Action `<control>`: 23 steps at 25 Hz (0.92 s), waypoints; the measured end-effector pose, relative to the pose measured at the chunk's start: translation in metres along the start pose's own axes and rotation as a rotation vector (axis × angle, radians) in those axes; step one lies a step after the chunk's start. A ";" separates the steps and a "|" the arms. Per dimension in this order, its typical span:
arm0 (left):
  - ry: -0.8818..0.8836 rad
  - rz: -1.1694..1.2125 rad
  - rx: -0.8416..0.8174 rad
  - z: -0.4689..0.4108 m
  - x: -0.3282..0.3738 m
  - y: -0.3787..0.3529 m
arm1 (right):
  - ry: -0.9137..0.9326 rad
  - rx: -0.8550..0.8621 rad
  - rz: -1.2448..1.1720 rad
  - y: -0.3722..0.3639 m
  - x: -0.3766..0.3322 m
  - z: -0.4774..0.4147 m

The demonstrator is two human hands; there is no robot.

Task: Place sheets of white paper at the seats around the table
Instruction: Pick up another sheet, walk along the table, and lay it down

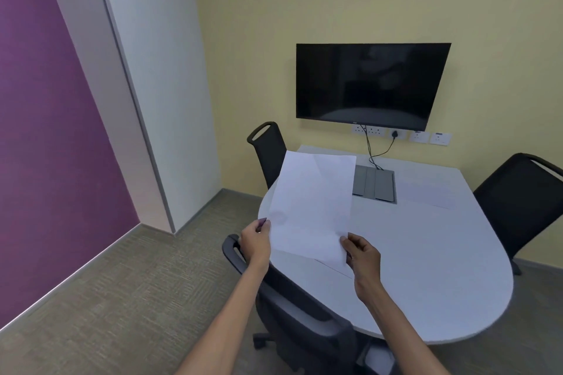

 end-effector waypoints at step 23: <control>0.001 -0.070 -0.313 -0.336 -0.023 0.077 | -0.063 0.187 0.115 -0.272 0.081 -0.083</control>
Point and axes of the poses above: each hand's wrist, its own z-axis away from the middle knuckle, its own y-axis out of the back of the hand, x = y × z, the point moved 5 cm from there along -z, towards the middle knuckle, and after that the axes turned 1 degree about -y, right-handed, at the moved point
